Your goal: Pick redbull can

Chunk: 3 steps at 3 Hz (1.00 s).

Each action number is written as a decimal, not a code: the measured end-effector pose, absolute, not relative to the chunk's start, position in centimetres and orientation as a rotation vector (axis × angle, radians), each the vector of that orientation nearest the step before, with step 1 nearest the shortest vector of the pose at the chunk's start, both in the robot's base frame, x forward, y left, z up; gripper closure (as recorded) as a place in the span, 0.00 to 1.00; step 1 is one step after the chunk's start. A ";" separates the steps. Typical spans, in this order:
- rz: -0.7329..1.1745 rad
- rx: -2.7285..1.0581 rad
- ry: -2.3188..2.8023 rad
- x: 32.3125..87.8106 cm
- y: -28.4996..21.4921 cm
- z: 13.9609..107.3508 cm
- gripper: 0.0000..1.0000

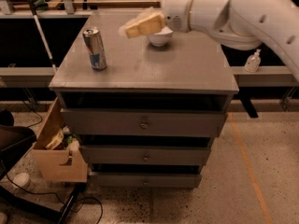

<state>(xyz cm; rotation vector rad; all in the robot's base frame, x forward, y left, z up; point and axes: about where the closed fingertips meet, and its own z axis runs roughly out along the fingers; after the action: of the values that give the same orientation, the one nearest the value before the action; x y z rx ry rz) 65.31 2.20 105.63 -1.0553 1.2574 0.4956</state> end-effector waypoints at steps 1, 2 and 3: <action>0.575 -1.129 1.319 68.0 6.8 101.8 0.00; 0.699 -1.162 1.368 70.1 10.1 98.7 0.00; 0.822 -1.154 1.386 71.2 12.1 96.3 0.00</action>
Offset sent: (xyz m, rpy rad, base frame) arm 0.0739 0.1099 -0.1066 -0.0266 0.3198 0.2346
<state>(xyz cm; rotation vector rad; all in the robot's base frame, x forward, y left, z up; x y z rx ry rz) 71.16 12.11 96.34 -1.1538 1.3862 0.8224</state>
